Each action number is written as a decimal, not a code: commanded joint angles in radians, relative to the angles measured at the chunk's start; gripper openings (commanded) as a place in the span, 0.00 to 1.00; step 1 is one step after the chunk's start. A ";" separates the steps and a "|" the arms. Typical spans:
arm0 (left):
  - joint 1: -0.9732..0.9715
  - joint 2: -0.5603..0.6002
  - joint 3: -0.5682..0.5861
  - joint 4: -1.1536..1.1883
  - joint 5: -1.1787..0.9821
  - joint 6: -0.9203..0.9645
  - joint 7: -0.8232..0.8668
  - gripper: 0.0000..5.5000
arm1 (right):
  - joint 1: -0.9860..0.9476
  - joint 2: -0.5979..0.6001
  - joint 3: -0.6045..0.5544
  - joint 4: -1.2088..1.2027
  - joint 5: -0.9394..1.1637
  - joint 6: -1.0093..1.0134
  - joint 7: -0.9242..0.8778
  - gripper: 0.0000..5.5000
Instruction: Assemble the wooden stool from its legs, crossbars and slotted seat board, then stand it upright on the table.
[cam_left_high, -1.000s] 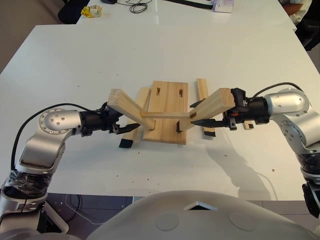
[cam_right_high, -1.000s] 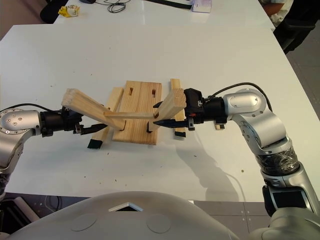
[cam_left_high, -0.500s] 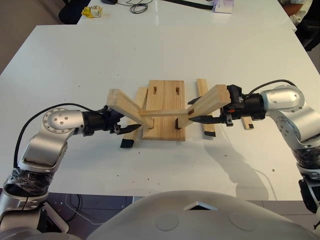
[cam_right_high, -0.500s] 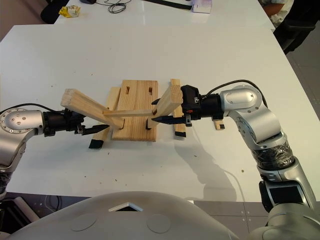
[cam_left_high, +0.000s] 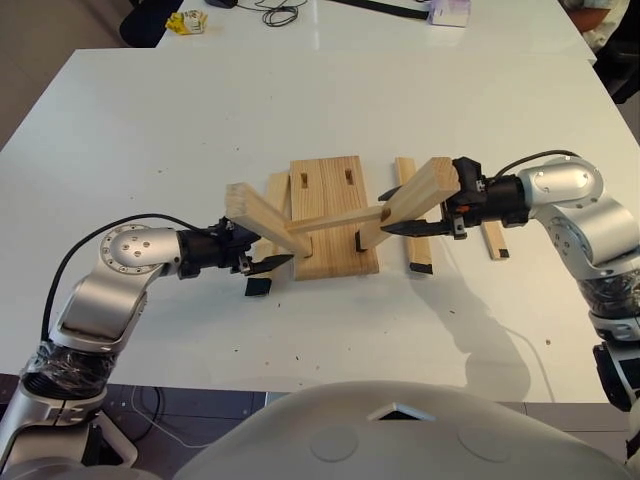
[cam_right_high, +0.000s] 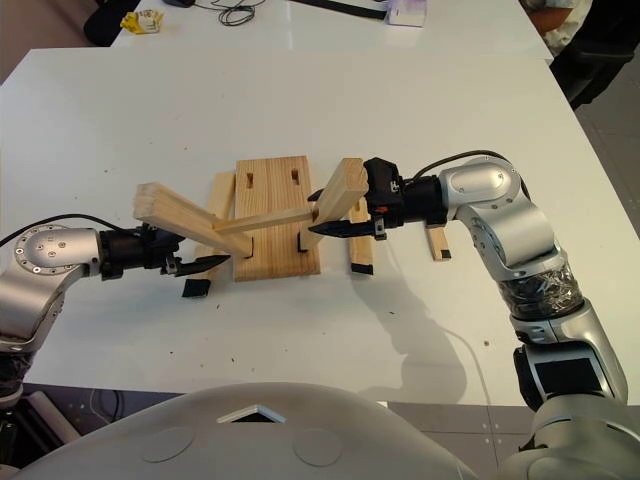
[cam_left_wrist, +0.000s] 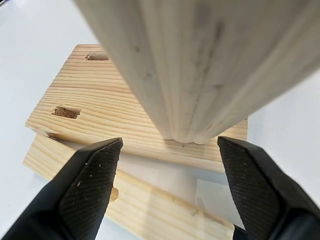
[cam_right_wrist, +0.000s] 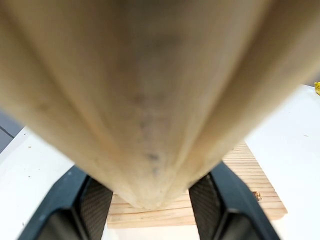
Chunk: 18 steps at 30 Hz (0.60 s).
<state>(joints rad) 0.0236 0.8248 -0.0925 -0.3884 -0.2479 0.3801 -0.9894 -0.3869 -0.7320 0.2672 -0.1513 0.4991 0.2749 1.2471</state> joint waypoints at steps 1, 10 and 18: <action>0.000 -0.033 -0.059 -0.064 0.000 -0.012 0.003 0.64 | 0.026 -0.016 0.077 0.021 -0.110 0.036 0.006 0.37; -0.036 -0.060 -0.101 -0.085 -0.013 0.016 0.000 0.64 | 0.022 -0.016 0.089 0.031 -0.118 0.019 0.023 0.37; -0.067 -0.067 -0.129 -0.108 -0.027 0.046 -0.020 0.64 | 0.021 -0.023 0.094 0.050 -0.108 0.019 0.043 0.37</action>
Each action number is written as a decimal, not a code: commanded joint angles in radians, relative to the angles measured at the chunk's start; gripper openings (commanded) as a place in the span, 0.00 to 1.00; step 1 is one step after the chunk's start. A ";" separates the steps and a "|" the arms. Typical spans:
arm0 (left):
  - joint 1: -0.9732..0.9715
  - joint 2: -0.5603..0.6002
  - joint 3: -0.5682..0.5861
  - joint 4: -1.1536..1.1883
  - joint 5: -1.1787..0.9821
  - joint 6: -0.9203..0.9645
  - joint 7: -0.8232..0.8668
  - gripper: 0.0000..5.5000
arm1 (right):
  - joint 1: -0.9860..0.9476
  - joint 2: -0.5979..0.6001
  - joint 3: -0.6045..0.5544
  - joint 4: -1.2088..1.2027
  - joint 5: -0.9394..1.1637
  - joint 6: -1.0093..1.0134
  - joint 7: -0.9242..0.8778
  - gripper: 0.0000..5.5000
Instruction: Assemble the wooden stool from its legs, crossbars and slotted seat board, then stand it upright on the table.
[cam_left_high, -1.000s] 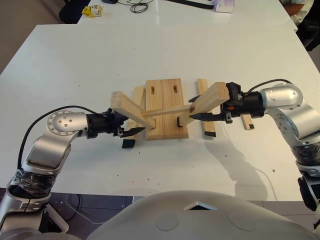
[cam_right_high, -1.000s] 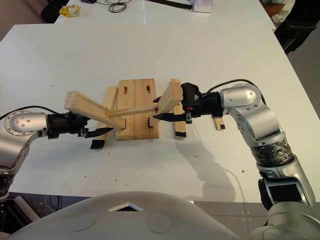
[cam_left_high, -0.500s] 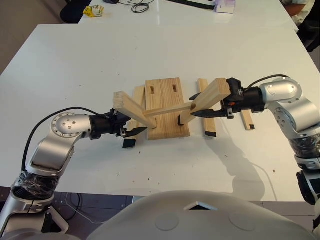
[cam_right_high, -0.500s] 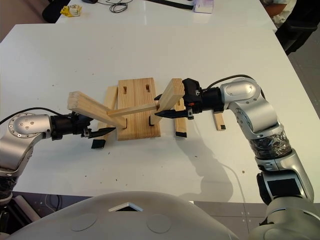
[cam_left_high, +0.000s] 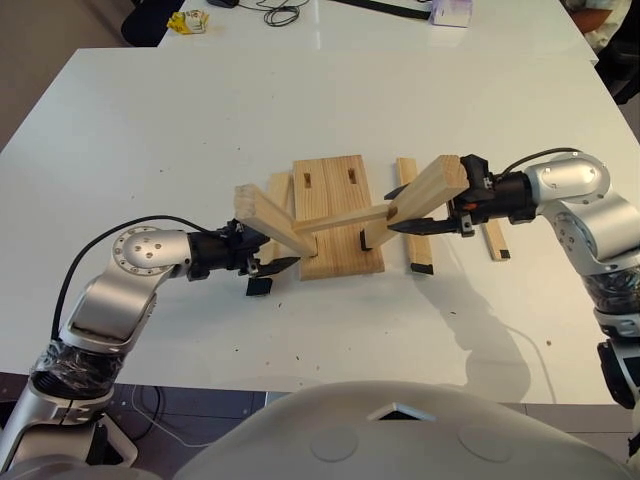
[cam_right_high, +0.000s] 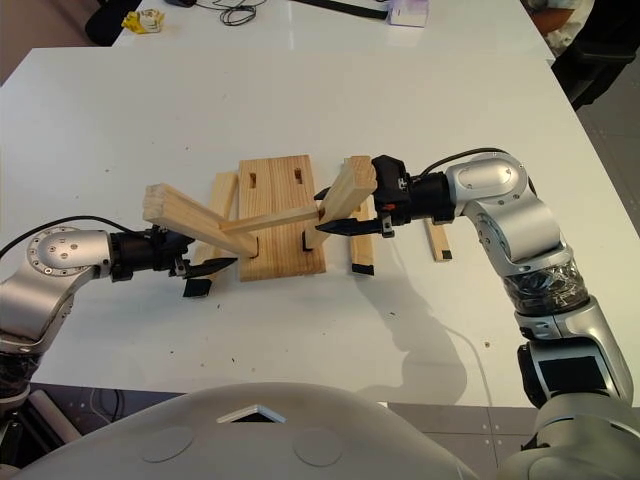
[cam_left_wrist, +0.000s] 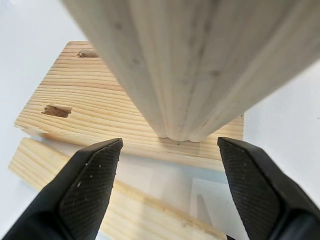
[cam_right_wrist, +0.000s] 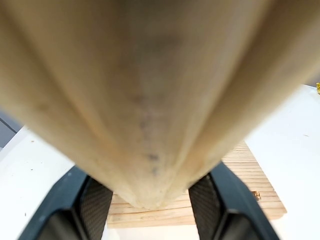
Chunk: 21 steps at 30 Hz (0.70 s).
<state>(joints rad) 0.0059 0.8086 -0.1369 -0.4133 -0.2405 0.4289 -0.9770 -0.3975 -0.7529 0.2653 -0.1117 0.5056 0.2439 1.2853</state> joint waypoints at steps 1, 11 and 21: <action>-0.052 -0.052 -0.086 -0.084 -0.036 0.001 -0.033 0.64 | 0.032 0.000 0.095 0.020 -0.113 0.052 0.005 0.37; -0.051 -0.048 -0.110 -0.098 -0.033 0.002 -0.048 0.64 | 0.005 0.031 0.095 0.198 -0.113 0.055 0.023 0.37; -0.068 -0.046 -0.118 -0.071 -0.019 -0.007 -0.059 0.64 | 0.022 0.042 0.105 0.174 -0.123 0.027 0.045 0.37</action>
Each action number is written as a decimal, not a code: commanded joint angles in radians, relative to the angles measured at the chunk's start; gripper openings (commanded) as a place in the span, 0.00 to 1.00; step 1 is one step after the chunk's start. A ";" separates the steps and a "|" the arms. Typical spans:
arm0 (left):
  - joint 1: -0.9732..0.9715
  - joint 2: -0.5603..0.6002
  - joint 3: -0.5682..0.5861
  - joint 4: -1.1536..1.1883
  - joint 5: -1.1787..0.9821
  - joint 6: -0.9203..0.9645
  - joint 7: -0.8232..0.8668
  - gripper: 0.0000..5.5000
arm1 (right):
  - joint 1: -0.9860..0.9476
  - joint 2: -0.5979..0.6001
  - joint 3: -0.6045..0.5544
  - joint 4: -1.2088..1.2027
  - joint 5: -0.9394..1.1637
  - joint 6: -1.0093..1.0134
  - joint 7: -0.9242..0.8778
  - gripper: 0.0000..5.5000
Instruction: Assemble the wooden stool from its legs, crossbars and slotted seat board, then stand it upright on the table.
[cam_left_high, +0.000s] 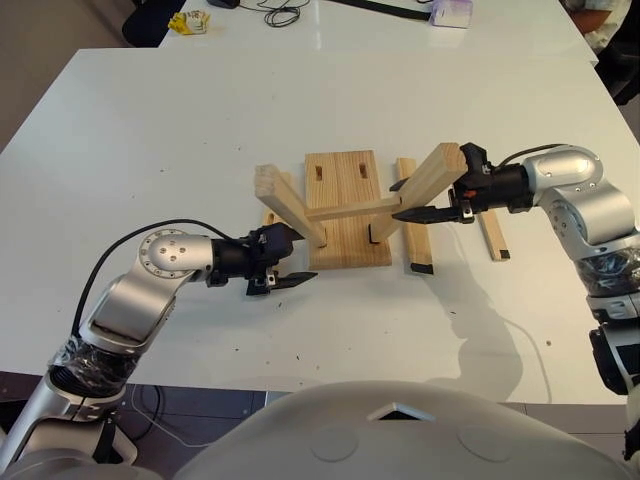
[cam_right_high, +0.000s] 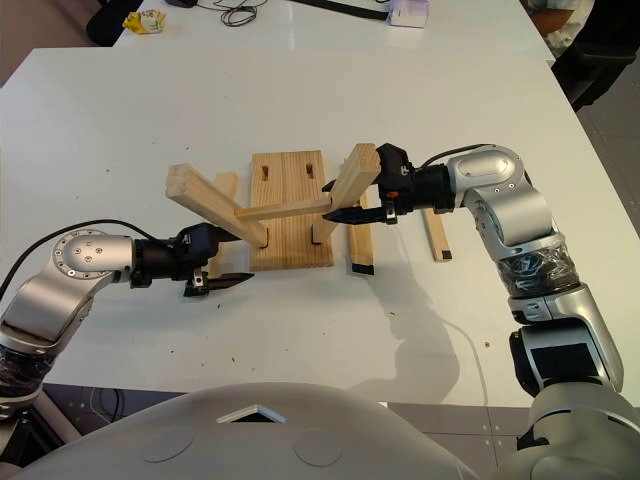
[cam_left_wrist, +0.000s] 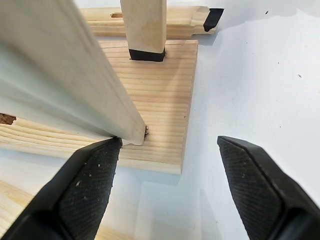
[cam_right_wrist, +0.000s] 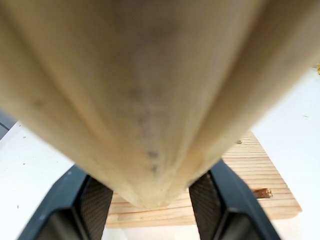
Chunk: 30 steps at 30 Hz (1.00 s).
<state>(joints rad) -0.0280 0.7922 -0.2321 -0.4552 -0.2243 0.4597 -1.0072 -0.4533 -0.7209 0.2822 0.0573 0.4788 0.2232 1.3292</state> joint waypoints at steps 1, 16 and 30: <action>-0.036 -0.031 -0.022 -0.028 -0.035 -0.038 -0.030 0.64 | 0.077 0.010 0.088 -0.002 -0.097 0.047 0.000 0.37; -0.083 -0.056 -0.042 -0.021 -0.026 -0.024 -0.043 0.64 | 0.004 0.104 0.237 0.014 -0.212 0.024 -0.001 0.37; -0.062 -0.072 -0.049 0.009 0.002 -0.050 -0.042 0.64 | 0.038 0.100 0.336 -0.013 -0.235 0.017 0.027 0.37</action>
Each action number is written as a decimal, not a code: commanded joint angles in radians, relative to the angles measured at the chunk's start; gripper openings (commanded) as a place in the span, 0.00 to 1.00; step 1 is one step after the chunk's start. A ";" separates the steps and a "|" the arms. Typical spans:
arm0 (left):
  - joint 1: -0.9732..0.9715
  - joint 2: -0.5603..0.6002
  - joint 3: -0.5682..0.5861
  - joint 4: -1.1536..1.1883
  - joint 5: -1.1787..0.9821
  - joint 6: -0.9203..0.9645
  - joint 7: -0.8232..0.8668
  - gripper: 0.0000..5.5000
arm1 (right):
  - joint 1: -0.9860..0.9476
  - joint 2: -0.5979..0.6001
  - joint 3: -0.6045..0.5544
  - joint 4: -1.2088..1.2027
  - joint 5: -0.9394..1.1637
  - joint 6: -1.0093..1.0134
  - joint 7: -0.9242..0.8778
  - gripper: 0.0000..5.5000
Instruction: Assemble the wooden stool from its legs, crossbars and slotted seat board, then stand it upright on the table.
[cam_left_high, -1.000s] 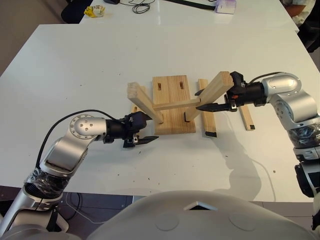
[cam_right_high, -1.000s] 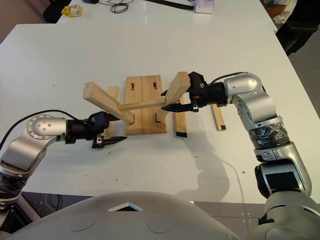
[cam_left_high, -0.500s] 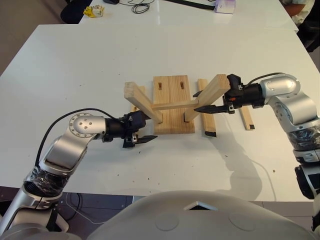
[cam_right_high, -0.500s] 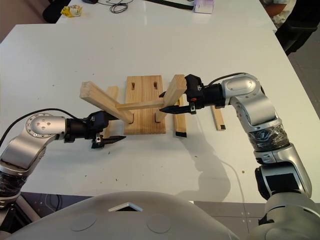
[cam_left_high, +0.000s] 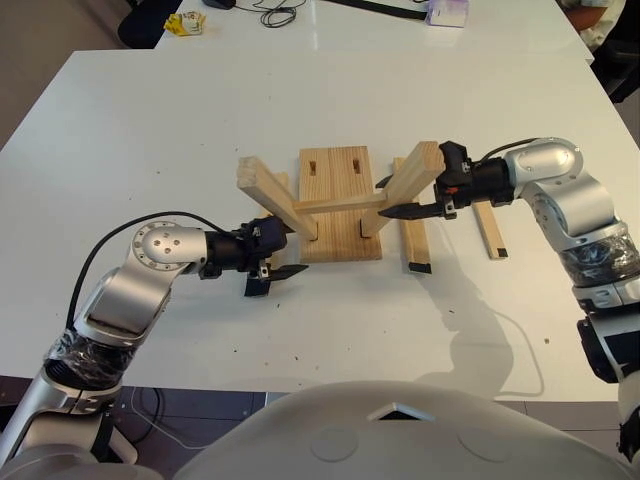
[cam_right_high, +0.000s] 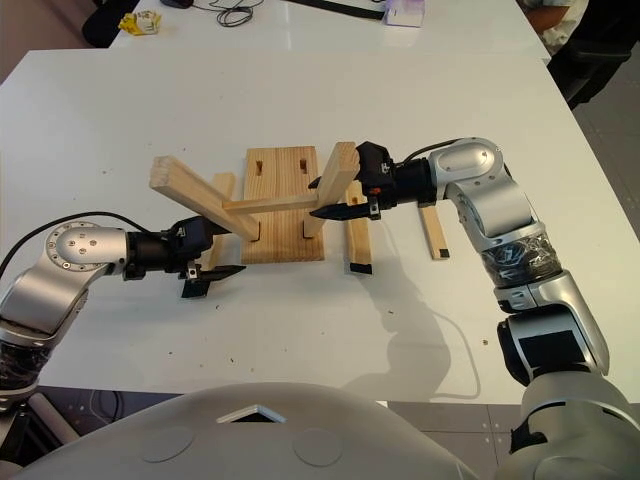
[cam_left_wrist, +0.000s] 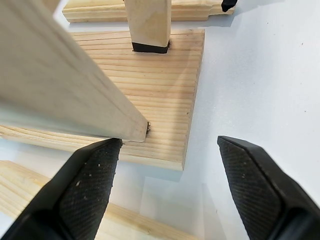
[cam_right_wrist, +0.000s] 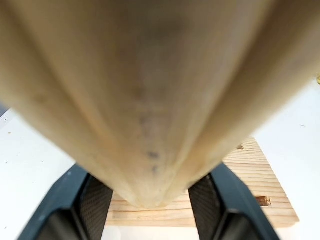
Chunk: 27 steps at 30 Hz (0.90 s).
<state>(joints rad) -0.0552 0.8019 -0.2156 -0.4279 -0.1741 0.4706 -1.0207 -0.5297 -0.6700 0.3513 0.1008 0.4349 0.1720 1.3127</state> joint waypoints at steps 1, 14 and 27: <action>-0.027 -0.082 -0.062 -0.019 -0.047 -0.061 -0.023 0.64 | 0.116 0.047 0.258 -0.064 -0.187 0.063 0.037 0.37; 0.056 -0.102 -0.031 -0.046 -0.047 -0.068 0.024 0.64 | 0.107 0.080 0.123 -0.098 -0.203 0.150 -0.114 0.63; 0.130 -0.080 0.008 -0.103 -0.073 -0.052 0.059 0.64 | 0.115 0.035 -0.024 -0.098 -0.238 0.089 -0.110 0.63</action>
<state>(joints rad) 0.0784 0.7259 -0.2014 -0.5063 -0.2195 0.4264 -0.9526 -0.3990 -0.6279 0.3460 0.0302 0.1870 0.2718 1.1921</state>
